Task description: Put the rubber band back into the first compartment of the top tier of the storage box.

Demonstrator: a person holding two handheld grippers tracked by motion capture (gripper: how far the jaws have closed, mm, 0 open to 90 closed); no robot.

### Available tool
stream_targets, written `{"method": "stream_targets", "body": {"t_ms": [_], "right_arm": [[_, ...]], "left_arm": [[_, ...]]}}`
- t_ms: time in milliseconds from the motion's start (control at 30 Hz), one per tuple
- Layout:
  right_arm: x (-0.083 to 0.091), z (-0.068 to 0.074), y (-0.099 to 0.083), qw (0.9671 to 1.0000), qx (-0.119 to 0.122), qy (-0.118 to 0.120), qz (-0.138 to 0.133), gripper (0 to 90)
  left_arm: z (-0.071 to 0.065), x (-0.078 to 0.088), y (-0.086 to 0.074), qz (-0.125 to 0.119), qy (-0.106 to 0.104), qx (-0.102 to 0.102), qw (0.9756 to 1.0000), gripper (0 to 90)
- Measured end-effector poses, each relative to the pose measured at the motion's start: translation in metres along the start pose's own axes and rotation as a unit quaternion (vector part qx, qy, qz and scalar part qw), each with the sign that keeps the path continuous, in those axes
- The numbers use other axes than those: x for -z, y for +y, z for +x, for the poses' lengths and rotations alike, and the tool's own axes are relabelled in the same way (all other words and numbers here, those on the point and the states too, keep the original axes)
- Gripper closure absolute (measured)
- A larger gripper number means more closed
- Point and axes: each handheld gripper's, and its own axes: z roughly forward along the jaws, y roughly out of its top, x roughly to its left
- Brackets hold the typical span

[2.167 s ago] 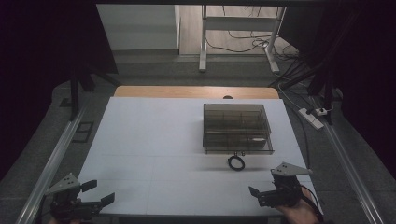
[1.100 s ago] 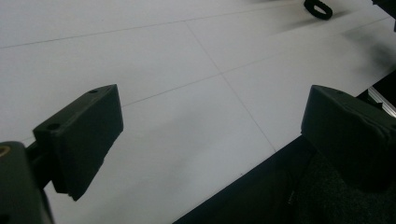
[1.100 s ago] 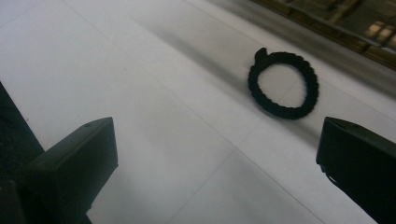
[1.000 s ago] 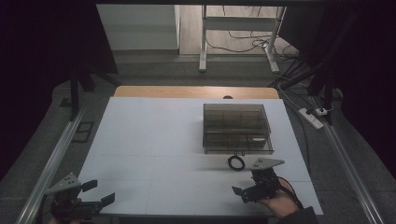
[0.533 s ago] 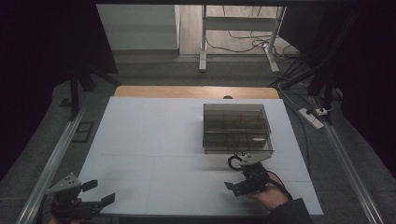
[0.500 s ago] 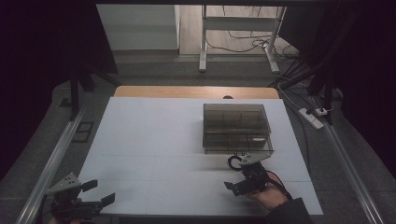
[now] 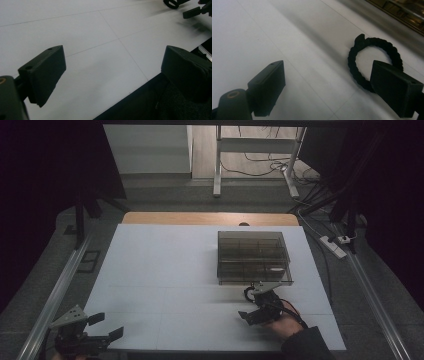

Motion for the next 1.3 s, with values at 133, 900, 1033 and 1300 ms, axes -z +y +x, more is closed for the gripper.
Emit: {"method": "stream_targets", "body": {"t_ms": [133, 900, 1033, 1300], "right_arm": [[-0.0044, -0.0002, 0.0014, 0.9999, 0.011, -0.002, 0.008, 13.6], [-0.0019, 0.0035, 0.006, 0.9979, 0.037, 0.012, 0.052, 82.9], [-0.0015, 0.003, 0.0071, 0.9977, 0.029, 0.014, 0.059, 84.5], [-0.0003, 0.0014, 0.0072, 0.9975, 0.018, 0.026, 0.064, 84.8]], "left_arm": [[-0.0001, 0.0001, 0.0, 0.0, 0.0, -0.001, 1.0, 5.7], [-0.0004, 0.0001, 0.0, 0.0, 0.002, -0.002, 1.0, 5.8], [-0.0005, -0.0001, 0.0, 0.001, 0.002, -0.001, 1.0, 5.8], [-0.0006, -0.0002, 0.0001, 0.001, 0.003, -0.001, 1.0, 5.9]]}}
